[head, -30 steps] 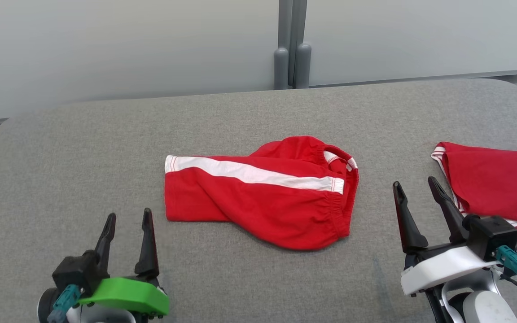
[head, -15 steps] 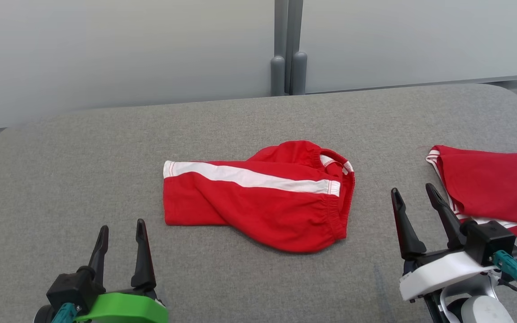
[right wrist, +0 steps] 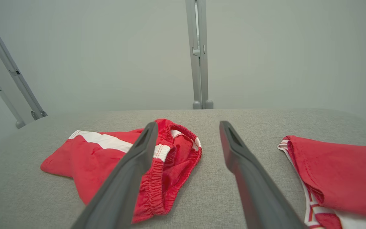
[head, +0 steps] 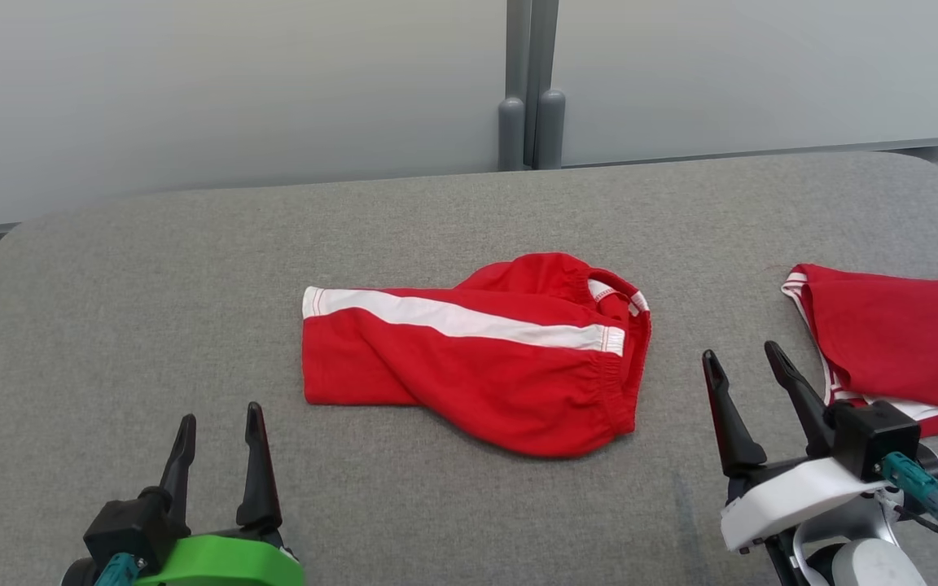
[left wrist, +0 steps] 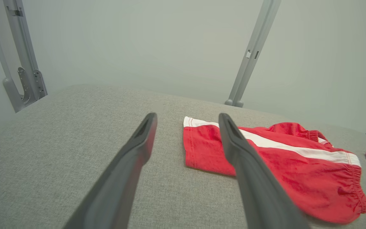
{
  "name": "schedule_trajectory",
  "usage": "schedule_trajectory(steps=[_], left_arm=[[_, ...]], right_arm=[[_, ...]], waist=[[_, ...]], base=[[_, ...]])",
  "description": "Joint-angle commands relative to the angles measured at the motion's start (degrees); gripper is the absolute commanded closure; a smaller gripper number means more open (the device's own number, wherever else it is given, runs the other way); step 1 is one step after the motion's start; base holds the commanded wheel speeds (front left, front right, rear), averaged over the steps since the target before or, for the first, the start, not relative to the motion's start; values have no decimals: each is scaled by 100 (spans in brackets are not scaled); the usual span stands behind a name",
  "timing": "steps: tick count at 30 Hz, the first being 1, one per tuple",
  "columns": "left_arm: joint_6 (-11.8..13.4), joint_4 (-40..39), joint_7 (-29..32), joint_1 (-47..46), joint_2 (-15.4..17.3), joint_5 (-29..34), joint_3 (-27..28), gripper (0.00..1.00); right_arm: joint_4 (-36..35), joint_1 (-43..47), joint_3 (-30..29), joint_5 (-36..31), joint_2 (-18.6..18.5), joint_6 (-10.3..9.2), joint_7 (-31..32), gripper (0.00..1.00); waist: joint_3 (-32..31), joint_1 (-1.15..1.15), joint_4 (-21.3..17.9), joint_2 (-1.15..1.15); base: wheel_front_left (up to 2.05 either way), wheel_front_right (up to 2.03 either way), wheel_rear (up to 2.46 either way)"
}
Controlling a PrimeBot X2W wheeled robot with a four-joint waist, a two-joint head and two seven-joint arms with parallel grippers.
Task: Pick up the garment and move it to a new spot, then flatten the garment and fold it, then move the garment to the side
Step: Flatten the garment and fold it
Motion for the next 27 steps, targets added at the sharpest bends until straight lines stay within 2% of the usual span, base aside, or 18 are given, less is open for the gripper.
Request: schedule_trajectory(steps=[1,8,17,27], left_arm=[[16,4,16,49,40,-15,-10,0],[20,-6,37,-89,11,6,-56,0],[-17,22,59,-265,-45,34,-120,0],[-19,43,39,-387,-52,60,-98,0]], right_arm=[[27,2,-6,-69,-19,1,50,0],[312,-285,101,336,-18,1,427,0],[1291,-1025,162,1014,-19,1,941,0],[2203,-1591,190,1155,-59,1,890,0]], waist=[[25,0,30,62],[182,0,177,62],[416,0,463,62],[655,0,752,62]], base=[[0,0,0],[0,0,0],[0,0,0],[0,0,0]])
